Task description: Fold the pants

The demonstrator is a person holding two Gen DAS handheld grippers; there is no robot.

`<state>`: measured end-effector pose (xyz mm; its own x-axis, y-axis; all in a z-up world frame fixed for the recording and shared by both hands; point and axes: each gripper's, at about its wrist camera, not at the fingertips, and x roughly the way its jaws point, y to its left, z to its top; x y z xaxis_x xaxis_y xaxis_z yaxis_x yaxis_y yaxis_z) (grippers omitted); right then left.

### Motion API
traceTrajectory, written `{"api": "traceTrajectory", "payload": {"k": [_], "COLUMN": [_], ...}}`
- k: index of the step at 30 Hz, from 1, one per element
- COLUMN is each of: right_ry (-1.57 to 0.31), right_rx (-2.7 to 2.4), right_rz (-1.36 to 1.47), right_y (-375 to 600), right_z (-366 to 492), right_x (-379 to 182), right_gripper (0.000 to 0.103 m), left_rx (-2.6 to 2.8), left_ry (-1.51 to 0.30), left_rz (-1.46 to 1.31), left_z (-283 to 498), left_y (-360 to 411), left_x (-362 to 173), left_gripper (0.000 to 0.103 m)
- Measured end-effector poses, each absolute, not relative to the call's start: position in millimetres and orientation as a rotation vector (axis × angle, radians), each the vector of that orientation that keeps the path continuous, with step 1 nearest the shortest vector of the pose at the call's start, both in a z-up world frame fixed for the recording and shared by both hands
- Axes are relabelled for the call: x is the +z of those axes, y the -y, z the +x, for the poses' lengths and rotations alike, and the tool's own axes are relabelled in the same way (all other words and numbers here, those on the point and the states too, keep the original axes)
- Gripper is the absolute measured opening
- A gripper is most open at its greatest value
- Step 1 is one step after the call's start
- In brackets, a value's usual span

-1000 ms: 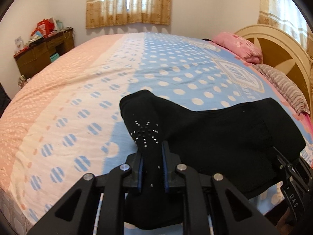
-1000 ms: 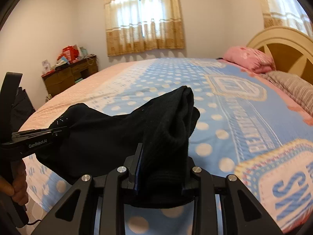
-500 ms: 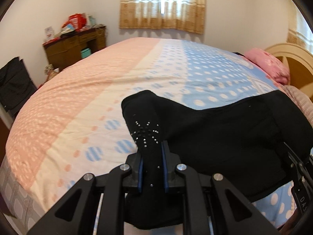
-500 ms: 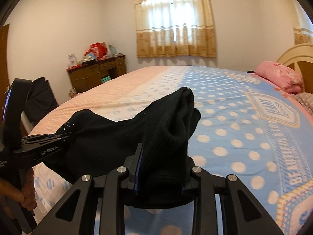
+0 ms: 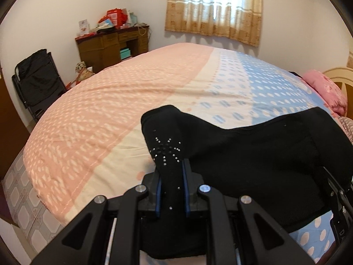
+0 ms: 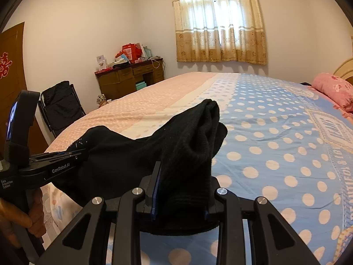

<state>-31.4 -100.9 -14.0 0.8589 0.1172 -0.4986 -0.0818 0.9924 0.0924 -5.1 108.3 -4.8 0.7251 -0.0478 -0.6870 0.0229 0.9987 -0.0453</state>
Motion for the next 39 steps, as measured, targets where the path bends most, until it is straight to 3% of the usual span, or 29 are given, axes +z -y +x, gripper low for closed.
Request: {"api": "traceTrajectory", "payload": {"k": [39], "right_ry": [-0.484], "right_rx": [0.196], "right_rz": [0.02], "right_y": [56], "right_z": [34], "right_x": [-7], "right_gripper": [0.03], "left_rx": [0.081], "left_ry": [-0.7], "left_rz": [-0.074], "left_z": [25], "left_y": [-160], "left_x": [9], "left_gripper": [0.015]}}
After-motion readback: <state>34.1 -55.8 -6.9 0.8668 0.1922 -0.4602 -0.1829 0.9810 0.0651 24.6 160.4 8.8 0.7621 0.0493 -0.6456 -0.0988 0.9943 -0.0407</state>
